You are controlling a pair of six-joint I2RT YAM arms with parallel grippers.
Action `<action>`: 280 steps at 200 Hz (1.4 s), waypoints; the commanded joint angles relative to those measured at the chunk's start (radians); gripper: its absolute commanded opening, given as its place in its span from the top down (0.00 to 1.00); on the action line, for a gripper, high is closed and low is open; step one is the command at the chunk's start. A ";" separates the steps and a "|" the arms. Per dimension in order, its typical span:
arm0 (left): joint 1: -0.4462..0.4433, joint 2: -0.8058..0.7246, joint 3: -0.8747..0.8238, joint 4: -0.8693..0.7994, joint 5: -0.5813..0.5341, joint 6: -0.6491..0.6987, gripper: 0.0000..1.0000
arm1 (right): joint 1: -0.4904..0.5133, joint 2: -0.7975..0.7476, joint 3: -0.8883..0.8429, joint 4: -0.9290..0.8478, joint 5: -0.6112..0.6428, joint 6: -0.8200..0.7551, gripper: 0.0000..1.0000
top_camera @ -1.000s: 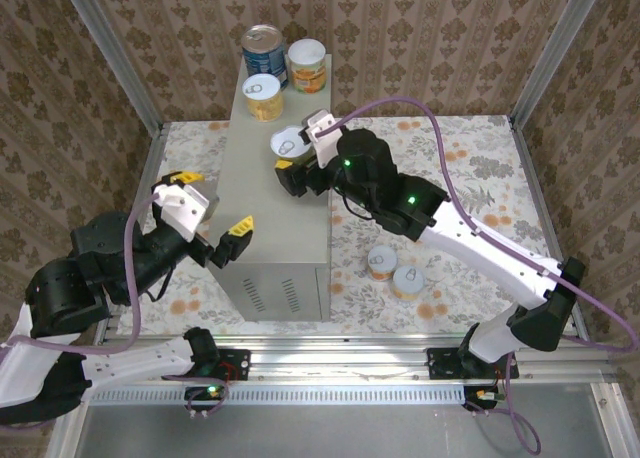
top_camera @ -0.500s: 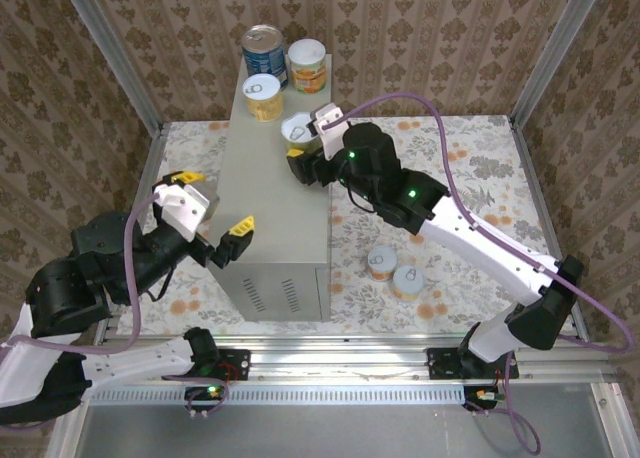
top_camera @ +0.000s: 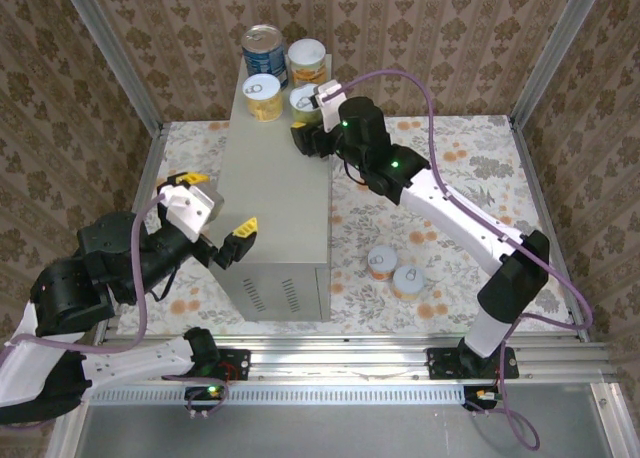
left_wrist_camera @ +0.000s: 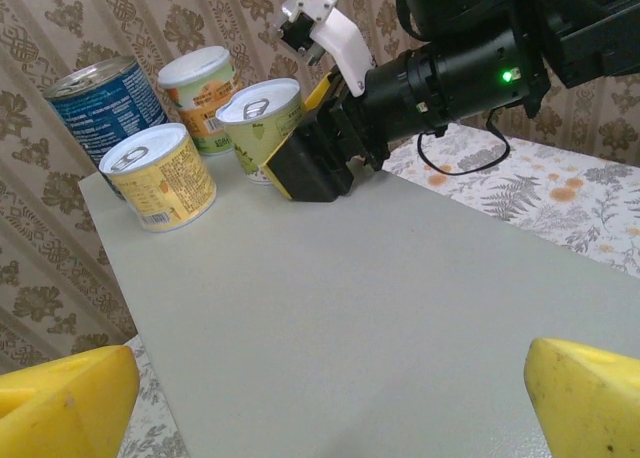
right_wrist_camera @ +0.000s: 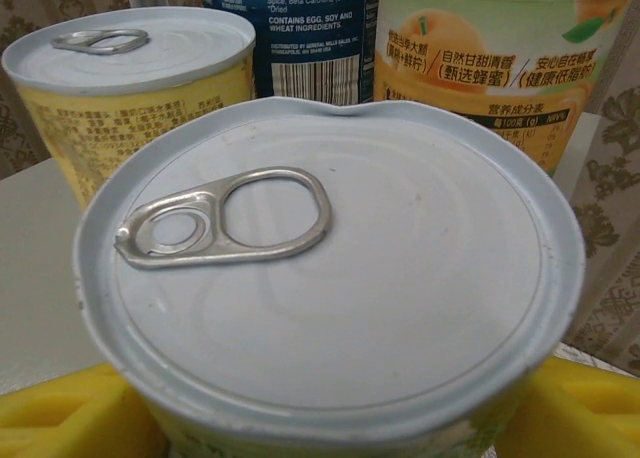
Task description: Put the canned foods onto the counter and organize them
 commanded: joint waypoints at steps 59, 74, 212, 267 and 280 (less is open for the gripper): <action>0.017 0.013 -0.035 0.059 0.024 -0.001 0.00 | -0.014 0.079 0.100 -0.025 -0.024 -0.025 0.23; 0.020 0.013 -0.036 0.058 0.027 -0.003 0.00 | -0.017 0.089 0.110 -0.027 -0.020 -0.026 0.23; 0.046 0.018 -0.037 0.052 0.049 -0.008 0.00 | -0.046 0.153 0.166 -0.058 -0.043 -0.010 0.23; 0.055 0.014 -0.038 0.050 0.058 -0.012 0.00 | -0.048 0.161 0.176 -0.065 -0.051 -0.009 0.23; 0.057 0.013 -0.039 0.048 0.058 -0.013 0.00 | -0.048 0.163 0.180 -0.066 -0.053 -0.009 0.23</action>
